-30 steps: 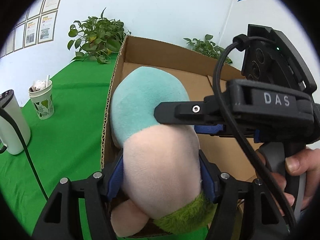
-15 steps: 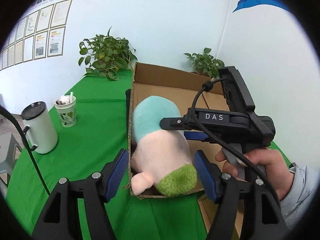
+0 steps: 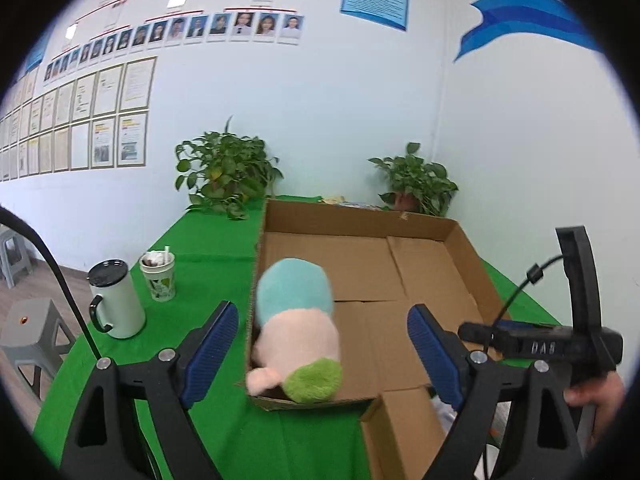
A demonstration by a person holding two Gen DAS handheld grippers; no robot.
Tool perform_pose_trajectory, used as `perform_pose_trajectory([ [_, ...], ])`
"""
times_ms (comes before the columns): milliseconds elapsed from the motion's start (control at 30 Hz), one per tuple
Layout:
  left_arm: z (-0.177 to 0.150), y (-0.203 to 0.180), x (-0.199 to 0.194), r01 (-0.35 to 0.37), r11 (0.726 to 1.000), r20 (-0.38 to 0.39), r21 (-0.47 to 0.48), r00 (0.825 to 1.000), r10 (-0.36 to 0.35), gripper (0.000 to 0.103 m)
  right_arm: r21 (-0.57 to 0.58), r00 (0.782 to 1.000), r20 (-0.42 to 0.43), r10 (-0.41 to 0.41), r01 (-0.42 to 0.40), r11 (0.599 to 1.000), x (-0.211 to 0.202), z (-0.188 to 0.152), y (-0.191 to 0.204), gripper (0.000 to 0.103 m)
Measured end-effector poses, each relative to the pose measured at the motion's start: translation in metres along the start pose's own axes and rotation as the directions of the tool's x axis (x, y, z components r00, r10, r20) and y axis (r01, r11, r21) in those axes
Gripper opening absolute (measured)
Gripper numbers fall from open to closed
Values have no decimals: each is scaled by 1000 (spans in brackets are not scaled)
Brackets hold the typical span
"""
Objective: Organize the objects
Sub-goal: 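Grasp the long cardboard insert tray with the left gripper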
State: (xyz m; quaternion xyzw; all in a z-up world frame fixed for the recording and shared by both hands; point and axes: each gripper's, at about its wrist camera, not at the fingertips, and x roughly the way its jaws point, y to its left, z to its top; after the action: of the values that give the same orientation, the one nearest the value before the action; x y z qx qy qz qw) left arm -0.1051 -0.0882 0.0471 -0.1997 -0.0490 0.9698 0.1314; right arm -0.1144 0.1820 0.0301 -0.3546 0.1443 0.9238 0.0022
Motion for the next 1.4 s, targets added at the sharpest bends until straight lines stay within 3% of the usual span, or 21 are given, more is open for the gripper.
perform_pose_trajectory([
  [233,-13,-42,-18,94,995,-65,27,994,-92,86,-42,994,42,-104,106,993,-75,-51,-2,99],
  [333,-23,-53,-28,151,989,-85,13,985,-149,85,-75,988,52,-144,147,986,-98,-72,-3,79],
  [400,-30,-60,-30,151,988,-99,23,984,-149,82,-71,987,41,-157,160,985,-99,-80,-6,61],
  [433,-32,-62,-31,149,988,-105,30,984,-145,78,-68,987,36,-160,162,984,-99,-85,-9,43],
  [467,-35,-65,-32,149,988,-110,38,983,-144,60,-66,984,35,-172,174,983,-101,-89,-11,20],
  [500,-37,-68,-32,158,986,-114,47,982,-152,29,-66,982,40,-183,185,981,-98,-90,-12,11],
  [533,-38,-70,-32,171,984,-123,55,979,-163,10,-66,982,49,-180,183,981,-101,-94,-13,6],
  [567,-40,-73,-31,173,983,-135,64,977,-163,2,-67,984,58,-169,173,983,-104,-96,-13,5],
  [633,-42,-75,-32,151,985,-117,77,983,-141,1,-71,982,73,-171,176,982,-108,-98,-11,5],
  [733,-41,-74,-35,135,988,-98,70,987,-128,2,-63,982,72,-178,182,981,-112,-99,-11,6],
  [767,-41,-71,-32,112,992,-108,61,989,-105,16,-65,982,68,-178,182,981,-112,-99,-12,10],
  [800,-42,-68,-29,104,993,-127,53,987,-96,46,-62,984,59,-169,172,983,-112,-100,-14,17],
  [833,-44,-64,-26,116,993,-146,38,983,-109,62,-53,988,51,-149,152,987,-112,-100,-17,48],
  [867,-47,-58,-24,145,989,-161,9,977,-142,78,-39,992,43,-118,120,992,-113,-102,-20,96],
  [900,-49,-54,-23,165,986,-173,-12,971,-164,79,-26,996,42,-84,86,996,-114,-105,-23,103],
  [967,-56,-47,-18,185,982,-218,-38,958,-189,79,-31,998,19,-58,58,998,-111,-112,-26,103],
  [1067,-73,-33,-11,207,975,-278,-84,935,-222,79,-40,996,-75,55,-58,997,-104,-129,-27,103],
  [1100,-80,-28,-8,229,967,-301,-114,920,-253,79,-35,986,-116,123,-128,991,-104,-138,-27,103],
  [1233,-115,-12,4,308,921,-365,-239,851,-379,78,-1,906,-226,357,-367,930,-103,-170,-8,103],
  [1333,-137,-2,18,346,857,-378,-382,788,-486,61,-36,871,-287,399,-426,904,-99,-188,18,102],
  [1400,-141,-1,22,359,846,-382,-394,773,-506,48,-60,866,-321,384,-423,904,-93,-192,31,101],
])
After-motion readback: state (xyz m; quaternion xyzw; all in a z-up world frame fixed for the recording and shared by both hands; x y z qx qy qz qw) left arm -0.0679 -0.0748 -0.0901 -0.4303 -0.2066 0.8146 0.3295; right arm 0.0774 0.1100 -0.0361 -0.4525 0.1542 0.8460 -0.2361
